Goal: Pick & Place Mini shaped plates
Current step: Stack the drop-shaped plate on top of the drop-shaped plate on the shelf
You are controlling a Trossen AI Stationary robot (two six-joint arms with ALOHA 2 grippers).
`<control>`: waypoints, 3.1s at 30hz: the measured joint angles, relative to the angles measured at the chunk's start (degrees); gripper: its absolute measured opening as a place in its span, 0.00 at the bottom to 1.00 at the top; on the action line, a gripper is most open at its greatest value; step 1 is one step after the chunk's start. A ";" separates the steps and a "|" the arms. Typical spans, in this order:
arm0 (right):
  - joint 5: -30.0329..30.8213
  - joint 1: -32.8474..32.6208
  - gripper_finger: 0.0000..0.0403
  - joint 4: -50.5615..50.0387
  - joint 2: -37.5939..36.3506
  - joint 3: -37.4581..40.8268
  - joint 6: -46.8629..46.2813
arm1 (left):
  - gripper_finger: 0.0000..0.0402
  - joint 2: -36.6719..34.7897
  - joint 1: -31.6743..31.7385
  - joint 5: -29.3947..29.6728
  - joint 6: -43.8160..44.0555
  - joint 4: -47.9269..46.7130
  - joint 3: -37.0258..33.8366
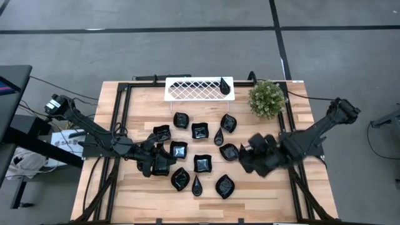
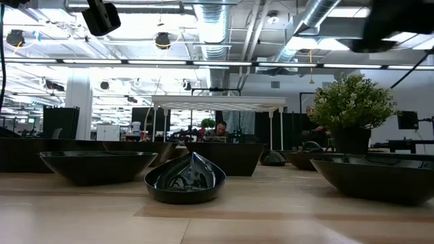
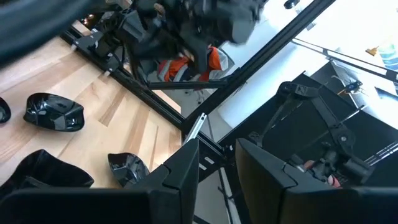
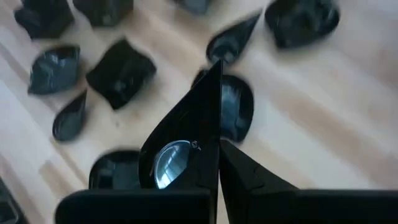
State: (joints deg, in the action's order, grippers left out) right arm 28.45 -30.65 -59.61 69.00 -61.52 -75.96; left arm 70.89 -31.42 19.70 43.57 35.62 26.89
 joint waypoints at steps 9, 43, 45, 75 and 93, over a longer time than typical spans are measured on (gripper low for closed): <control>-2.30 16.83 0.00 3.43 -0.81 -4.70 22.67 | 0.27 0.00 0.00 4.85 -0.03 0.00 0.00; -34.79 69.14 0.00 6.01 24.13 -29.60 67.96 | 0.27 -24.79 24.03 -3.65 -19.76 -21.91 0.05; -34.79 69.19 0.00 3.77 25.96 -32.17 69.52 | 0.27 -24.79 24.76 -4.27 -19.76 -22.28 0.04; -31.41 70.46 0.07 -1.24 31.51 -35.58 68.39 | 0.27 -24.79 25.42 -4.31 -19.37 -23.06 -0.02; -31.00 69.19 0.13 3.45 25.50 -35.49 69.51 | 0.27 -24.76 25.90 -4.33 -20.30 -24.24 -0.04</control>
State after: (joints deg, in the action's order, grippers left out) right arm -2.55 38.54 -56.16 94.49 -97.01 -6.45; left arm 46.13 -5.52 15.38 23.27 11.38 26.85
